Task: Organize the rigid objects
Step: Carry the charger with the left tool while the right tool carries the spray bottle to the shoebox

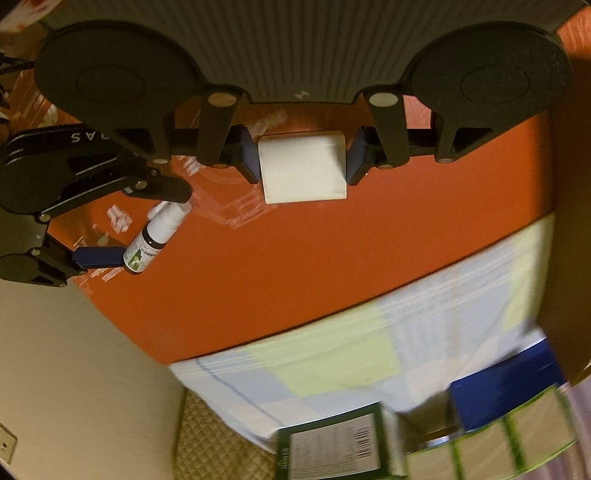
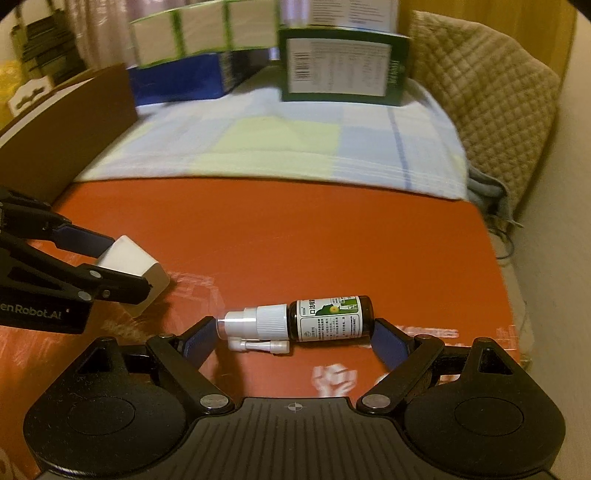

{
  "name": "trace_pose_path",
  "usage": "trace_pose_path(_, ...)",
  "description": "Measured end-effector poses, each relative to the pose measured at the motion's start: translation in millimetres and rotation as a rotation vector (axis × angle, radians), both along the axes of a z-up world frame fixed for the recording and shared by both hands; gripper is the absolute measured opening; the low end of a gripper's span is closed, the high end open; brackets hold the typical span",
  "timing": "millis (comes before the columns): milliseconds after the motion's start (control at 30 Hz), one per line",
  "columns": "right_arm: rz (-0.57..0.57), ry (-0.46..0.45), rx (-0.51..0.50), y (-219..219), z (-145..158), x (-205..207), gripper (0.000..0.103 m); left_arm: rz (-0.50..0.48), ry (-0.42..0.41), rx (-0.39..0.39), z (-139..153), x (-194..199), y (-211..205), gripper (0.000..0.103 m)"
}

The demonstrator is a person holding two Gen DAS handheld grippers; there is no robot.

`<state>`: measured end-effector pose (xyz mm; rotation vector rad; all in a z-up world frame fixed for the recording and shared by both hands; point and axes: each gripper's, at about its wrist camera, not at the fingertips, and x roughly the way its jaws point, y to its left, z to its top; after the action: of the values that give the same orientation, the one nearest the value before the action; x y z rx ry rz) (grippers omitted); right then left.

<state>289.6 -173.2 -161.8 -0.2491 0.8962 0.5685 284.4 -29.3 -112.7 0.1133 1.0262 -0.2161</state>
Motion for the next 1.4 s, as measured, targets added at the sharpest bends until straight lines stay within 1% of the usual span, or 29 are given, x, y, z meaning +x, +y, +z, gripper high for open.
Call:
trace_pose_path(300,0.122,0.003,0.017,33,-4,-26,0.086,0.112,0.006,0.006,3,-42,32,0.046)
trace_pose_path(533,0.214,0.007,0.020,58,-6,-44,0.086,0.175,0.010,0.005,5,-67,51,0.046)
trace_pose_path(700,0.256,0.009,0.018,71,-7,-54,0.086,0.199,0.013,0.007,7,-80,62,0.045)
trace_pose_path(1067,0.276,-0.008,0.013,85,-2,-70,0.086,0.207,0.016,0.006,11,-97,72,0.045)
trace_pose_path(1400,0.261,-0.024,0.010,91,3,-77,0.086,0.206,-0.023,-0.011,27,-108,79,0.045)
